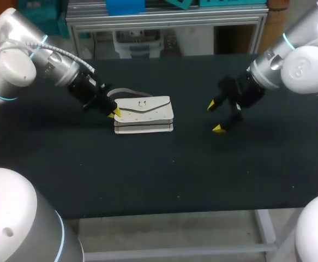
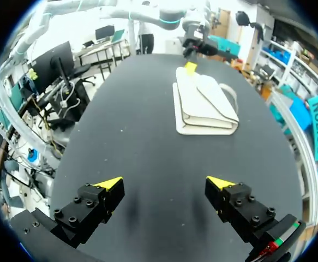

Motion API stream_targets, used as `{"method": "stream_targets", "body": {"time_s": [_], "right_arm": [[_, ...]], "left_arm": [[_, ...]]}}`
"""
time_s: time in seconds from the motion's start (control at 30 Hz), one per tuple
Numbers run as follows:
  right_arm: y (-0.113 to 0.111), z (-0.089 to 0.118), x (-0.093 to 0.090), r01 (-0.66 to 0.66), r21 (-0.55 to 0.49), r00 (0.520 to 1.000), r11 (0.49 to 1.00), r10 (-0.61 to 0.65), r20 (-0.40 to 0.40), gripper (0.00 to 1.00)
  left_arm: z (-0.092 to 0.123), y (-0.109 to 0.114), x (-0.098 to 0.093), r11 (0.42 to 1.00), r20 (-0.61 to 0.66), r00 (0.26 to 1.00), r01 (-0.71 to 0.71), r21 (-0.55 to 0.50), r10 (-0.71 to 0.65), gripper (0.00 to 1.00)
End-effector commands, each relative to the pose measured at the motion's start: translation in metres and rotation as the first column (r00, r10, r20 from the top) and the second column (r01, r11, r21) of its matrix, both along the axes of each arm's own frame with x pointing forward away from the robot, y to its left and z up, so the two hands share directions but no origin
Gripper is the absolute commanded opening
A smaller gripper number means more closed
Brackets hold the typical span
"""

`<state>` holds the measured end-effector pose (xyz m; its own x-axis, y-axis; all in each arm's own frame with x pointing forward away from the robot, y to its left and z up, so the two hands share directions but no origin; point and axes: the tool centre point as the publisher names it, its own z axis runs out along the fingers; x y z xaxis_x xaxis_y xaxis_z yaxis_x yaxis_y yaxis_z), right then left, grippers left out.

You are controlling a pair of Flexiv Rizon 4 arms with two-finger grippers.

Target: Pick up the bag, open it, inspect its contents, close it, and place it on the opposite side

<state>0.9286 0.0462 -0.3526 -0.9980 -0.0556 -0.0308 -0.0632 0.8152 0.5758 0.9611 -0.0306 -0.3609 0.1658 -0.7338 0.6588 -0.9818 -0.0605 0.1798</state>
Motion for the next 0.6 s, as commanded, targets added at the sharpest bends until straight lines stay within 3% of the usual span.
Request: {"method": "stream_targets", "body": {"time_s": [0.03,0.6], "right_arm": [[0.0,0.0,-0.001,0.0,0.0,1.0,1.0,0.0,0.001,1.0],[0.0,0.0,-0.001,0.0,0.0,1.0,1.0,0.0,0.001,1.0]], "left_arm": [[-0.007,-0.015,-0.014,0.973,0.264,0.939,-0.232,0.012,0.221,0.0],[-0.006,-0.057,-0.048,0.997,0.255,0.965,-0.071,0.01,0.066,0.0]]}}
